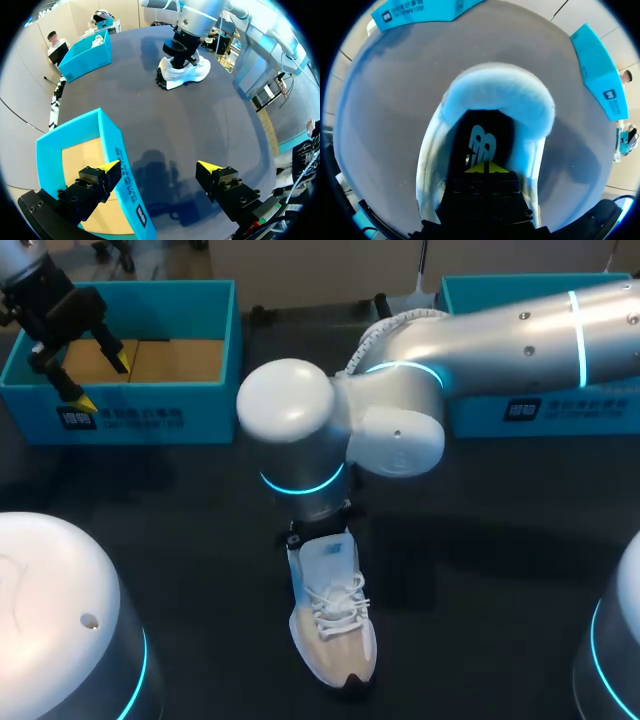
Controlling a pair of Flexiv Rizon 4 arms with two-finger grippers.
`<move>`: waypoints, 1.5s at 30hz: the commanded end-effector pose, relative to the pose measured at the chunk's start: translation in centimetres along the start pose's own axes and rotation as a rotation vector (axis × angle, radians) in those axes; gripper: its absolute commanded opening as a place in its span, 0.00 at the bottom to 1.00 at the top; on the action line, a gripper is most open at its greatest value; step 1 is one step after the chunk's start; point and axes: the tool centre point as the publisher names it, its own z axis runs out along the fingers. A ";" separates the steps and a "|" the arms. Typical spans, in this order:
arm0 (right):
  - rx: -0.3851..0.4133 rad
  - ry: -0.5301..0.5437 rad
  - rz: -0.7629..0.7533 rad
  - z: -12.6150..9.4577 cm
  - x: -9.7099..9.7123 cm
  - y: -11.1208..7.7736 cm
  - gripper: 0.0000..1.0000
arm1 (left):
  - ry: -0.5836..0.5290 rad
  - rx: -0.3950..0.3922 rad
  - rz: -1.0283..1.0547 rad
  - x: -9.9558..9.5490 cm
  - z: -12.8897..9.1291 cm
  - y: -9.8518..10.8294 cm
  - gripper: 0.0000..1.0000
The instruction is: Take the shoe out of the shoebox, open the shoe tongue, remove and reinsert the insole, then place the shoe into the shoebox
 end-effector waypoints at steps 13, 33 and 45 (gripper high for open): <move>-0.010 0.010 -0.035 -4.2 -0.8 -0.4 0.00 | -0.002 -0.003 0.001 0.1 0.0 0.0 1.00; 0.119 0.064 -0.108 -4.9 -0.3 -1.7 0.37 | -0.002 -0.003 0.001 0.1 0.0 0.0 1.00; 0.132 0.007 -0.089 -6.4 0.4 -2.2 1.00 | -0.002 -0.003 0.001 0.1 0.0 0.0 1.00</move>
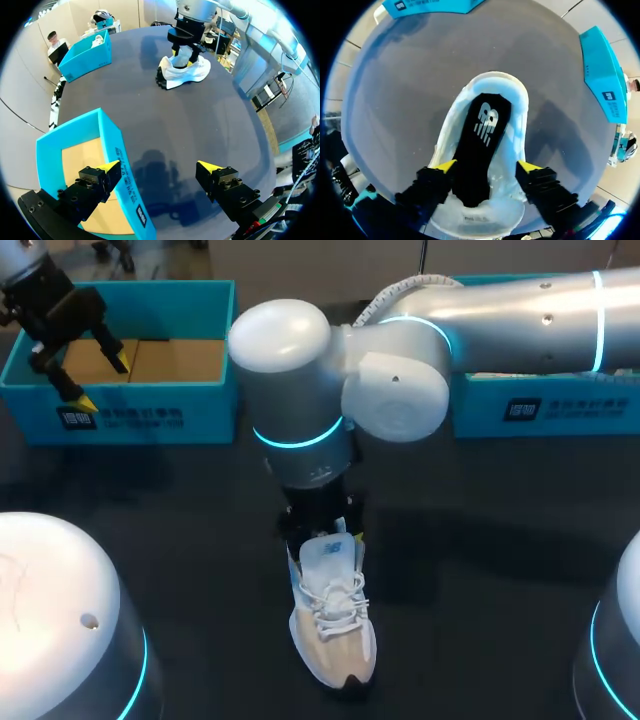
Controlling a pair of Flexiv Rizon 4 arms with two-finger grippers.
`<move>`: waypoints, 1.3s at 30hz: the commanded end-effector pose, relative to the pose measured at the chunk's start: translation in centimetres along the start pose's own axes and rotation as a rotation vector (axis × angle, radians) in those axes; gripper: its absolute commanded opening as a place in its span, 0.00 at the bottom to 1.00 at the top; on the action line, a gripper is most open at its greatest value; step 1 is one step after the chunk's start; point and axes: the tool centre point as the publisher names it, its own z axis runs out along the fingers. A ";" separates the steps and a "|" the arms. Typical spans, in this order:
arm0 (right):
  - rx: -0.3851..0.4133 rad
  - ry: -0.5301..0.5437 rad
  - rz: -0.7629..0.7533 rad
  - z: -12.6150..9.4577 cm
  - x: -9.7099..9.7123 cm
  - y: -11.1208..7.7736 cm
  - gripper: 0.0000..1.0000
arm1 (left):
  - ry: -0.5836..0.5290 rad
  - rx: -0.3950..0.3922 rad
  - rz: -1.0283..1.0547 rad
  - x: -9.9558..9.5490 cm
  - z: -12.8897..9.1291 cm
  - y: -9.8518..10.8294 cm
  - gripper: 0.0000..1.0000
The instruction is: Take the shoe out of the shoebox, open the shoe tongue, remove and reinsert the insole, then place the shoe into the shoebox
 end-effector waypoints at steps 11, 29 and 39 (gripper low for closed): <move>0.015 -0.005 0.005 0.0 0.4 -0.3 1.00 | -0.002 -0.003 0.001 0.1 0.0 0.0 1.00; 0.039 -0.035 0.030 -1.2 0.5 -0.6 1.00 | -0.002 -0.003 0.001 0.1 0.0 0.0 1.00; 0.056 -0.029 0.050 -1.2 0.7 -1.5 1.00 | -0.002 -0.003 0.001 0.1 0.0 0.0 1.00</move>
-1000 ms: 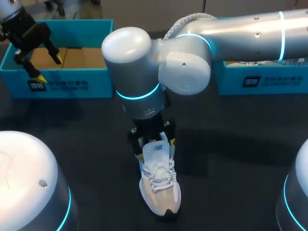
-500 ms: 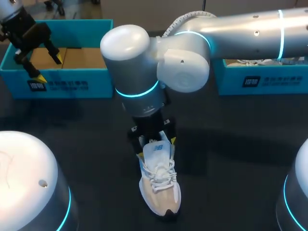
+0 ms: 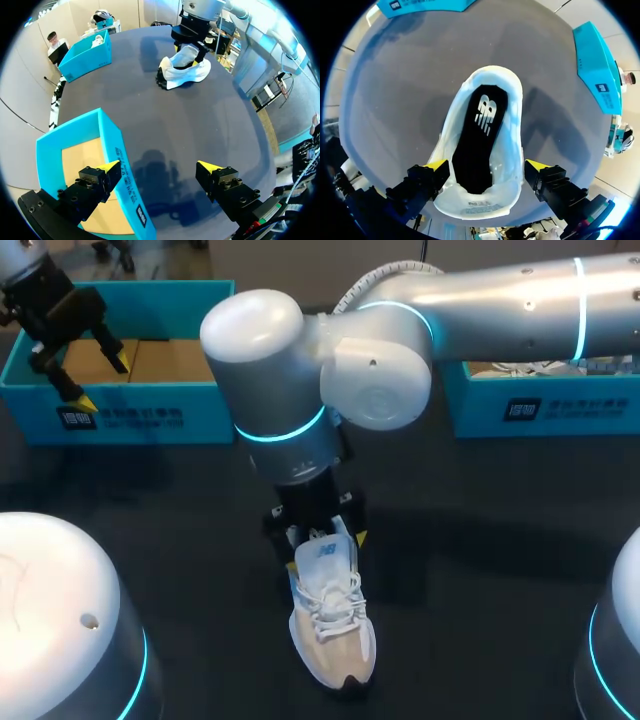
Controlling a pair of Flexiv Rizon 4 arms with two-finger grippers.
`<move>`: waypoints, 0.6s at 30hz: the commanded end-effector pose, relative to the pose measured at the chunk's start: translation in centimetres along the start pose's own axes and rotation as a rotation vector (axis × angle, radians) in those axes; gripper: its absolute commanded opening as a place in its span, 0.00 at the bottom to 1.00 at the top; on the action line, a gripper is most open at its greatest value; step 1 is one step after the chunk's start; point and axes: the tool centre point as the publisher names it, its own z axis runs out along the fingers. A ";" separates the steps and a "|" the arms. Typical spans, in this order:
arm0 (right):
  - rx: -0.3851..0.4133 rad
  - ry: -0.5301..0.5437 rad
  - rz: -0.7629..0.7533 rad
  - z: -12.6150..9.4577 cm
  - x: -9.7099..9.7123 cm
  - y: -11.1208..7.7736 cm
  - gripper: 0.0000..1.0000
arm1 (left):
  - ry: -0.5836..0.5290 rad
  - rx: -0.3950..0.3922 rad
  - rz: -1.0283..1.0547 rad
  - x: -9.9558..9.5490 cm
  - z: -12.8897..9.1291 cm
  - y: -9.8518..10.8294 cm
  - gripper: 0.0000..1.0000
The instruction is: Take the shoe out of the shoebox, open the shoe tongue, remove and reinsert the insole, then place the shoe into the shoebox
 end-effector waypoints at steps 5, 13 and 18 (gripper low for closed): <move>0.006 0.000 0.014 -0.6 0.2 -0.8 1.00 | -0.002 -0.003 0.001 0.1 0.0 0.0 1.00; -0.035 -0.031 0.036 -3.2 0.5 -1.7 1.00 | -0.002 -0.003 0.001 0.1 0.0 0.0 1.00; -0.026 -0.038 0.046 -4.3 0.5 -2.6 1.00 | -0.002 -0.003 0.001 0.1 0.0 0.0 1.00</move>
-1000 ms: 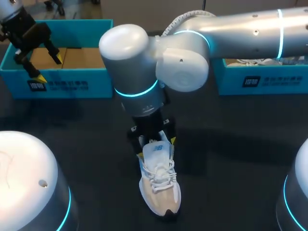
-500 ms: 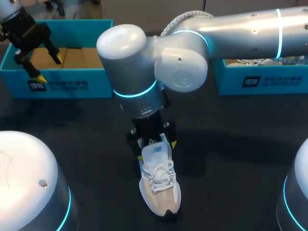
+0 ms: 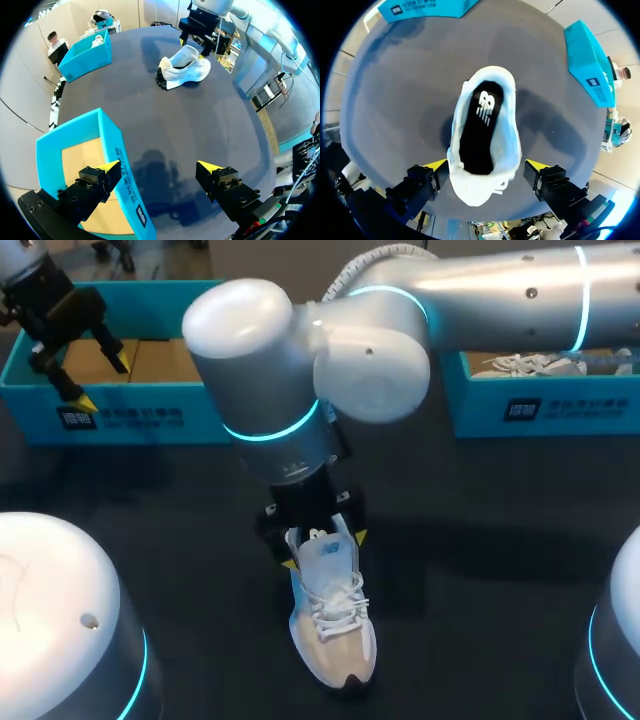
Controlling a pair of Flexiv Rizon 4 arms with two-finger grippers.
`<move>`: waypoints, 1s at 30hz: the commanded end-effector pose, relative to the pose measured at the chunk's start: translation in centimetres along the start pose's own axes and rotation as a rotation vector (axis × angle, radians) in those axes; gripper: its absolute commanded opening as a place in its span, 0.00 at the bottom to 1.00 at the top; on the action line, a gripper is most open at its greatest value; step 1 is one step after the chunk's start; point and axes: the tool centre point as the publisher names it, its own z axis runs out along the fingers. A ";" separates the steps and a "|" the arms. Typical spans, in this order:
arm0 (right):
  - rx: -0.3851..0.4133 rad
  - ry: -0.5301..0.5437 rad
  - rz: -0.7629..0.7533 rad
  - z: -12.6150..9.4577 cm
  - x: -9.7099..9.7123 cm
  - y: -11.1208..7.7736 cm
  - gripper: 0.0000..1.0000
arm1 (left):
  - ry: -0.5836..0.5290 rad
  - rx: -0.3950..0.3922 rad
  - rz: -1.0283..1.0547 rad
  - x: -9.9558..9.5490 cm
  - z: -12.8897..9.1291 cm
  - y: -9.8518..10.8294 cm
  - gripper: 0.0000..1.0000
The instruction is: Take the shoe out of the shoebox, open the shoe tongue, remove and reinsert the insole, then place the shoe into the shoebox
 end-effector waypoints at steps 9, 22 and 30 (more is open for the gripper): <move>-0.005 0.028 0.028 -1.8 0.8 -4.0 1.00 | -0.002 -0.003 0.001 0.1 0.0 0.0 1.00; -0.077 0.073 0.037 -0.6 0.9 -5.7 0.35 | -0.002 -0.003 0.001 0.1 0.0 0.0 1.00; -0.087 0.094 0.008 0.6 0.7 -3.3 0.40 | -0.002 -0.003 0.001 0.1 0.0 0.0 1.00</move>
